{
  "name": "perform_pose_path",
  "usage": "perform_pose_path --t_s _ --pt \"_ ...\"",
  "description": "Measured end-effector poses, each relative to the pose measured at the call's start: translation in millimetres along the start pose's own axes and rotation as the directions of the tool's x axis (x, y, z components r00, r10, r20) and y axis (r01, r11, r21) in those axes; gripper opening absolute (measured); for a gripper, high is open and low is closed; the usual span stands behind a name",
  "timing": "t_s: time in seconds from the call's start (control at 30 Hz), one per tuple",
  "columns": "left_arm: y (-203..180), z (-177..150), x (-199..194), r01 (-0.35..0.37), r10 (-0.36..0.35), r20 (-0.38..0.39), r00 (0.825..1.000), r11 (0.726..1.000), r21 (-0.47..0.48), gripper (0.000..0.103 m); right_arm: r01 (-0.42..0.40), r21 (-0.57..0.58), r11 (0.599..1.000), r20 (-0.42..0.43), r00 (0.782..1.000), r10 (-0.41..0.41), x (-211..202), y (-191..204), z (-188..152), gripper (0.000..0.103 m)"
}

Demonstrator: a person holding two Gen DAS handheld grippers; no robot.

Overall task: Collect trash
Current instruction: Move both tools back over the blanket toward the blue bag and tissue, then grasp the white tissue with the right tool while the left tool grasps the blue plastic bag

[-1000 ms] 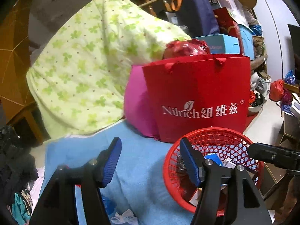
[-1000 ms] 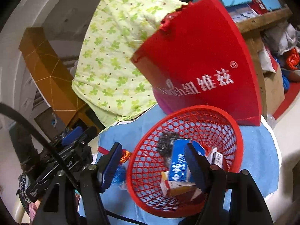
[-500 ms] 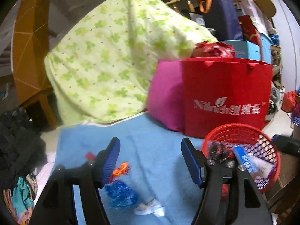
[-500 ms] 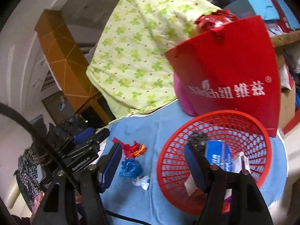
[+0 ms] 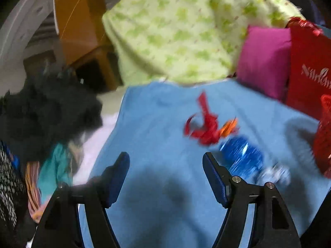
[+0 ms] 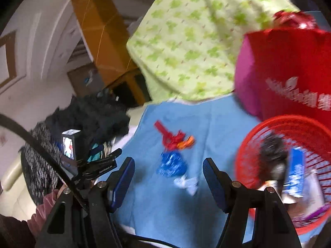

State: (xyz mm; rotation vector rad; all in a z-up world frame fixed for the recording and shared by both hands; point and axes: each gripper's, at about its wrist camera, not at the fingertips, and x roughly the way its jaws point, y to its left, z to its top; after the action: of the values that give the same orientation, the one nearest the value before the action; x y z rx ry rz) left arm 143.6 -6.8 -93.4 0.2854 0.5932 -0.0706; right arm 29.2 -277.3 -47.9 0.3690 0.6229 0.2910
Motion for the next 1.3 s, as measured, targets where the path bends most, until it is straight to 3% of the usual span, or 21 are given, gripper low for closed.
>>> perform_pose_path --t_s 0.13,0.27,0.4,0.57,0.67,0.77,0.9,1.0,1.07,1.13,1.3 --pt "8 -27 22 0.028 -0.030 -0.077 0.997 0.999 -0.025 0.073 -0.012 -0.012 1.000 -0.126 0.992 0.010 57 1 -18 0.072" --pt "7 -43 36 0.062 -0.065 -0.118 0.991 0.998 -0.028 0.073 0.050 -0.073 0.996 -0.246 0.967 -0.067 116 -12 -39 0.072" --pt "2 -51 44 0.098 -0.100 -0.147 0.984 0.995 -0.020 0.073 0.094 -0.108 0.990 -0.305 0.944 -0.123 159 -33 -51 0.072" --pt "-4 -56 55 0.158 -0.161 -0.159 0.974 0.987 -0.032 0.073 0.091 -0.103 0.991 -0.353 0.928 -0.122 200 -49 -56 0.071" --pt "-6 -56 61 0.172 -0.177 -0.173 0.969 0.984 -0.043 0.073 0.089 -0.097 0.991 -0.363 0.924 -0.119 213 -53 -61 0.050" --pt "-7 -51 62 0.189 -0.195 -0.169 0.966 0.980 -0.056 0.073 0.082 -0.118 0.990 -0.355 0.927 -0.119 207 -49 -65 0.040" --pt "-16 -35 64 0.238 -0.248 -0.158 0.956 0.968 -0.080 0.073 0.075 -0.111 0.991 -0.322 0.941 -0.107 177 -43 -75 0.038" --pt "-40 -10 68 0.296 -0.307 -0.153 0.939 0.951 -0.088 0.074 0.081 -0.104 0.991 -0.297 0.949 -0.109 148 -39 -87 0.038" --pt "-59 3 71 0.334 -0.344 -0.162 0.925 0.939 -0.085 0.083 0.079 -0.102 0.992 -0.285 0.953 -0.105 133 -37 -91 0.038" --pt "-87 15 80 0.362 -0.369 -0.194 0.909 0.929 -0.072 0.087 0.079 -0.091 0.993 -0.274 0.956 -0.101 117 -37 -96 0.038" --pt "-133 19 116 0.322 -0.323 -0.329 0.887 0.945 -0.061 0.087 0.087 -0.086 0.993 -0.258 0.960 -0.106 87 -37 -107 0.038"
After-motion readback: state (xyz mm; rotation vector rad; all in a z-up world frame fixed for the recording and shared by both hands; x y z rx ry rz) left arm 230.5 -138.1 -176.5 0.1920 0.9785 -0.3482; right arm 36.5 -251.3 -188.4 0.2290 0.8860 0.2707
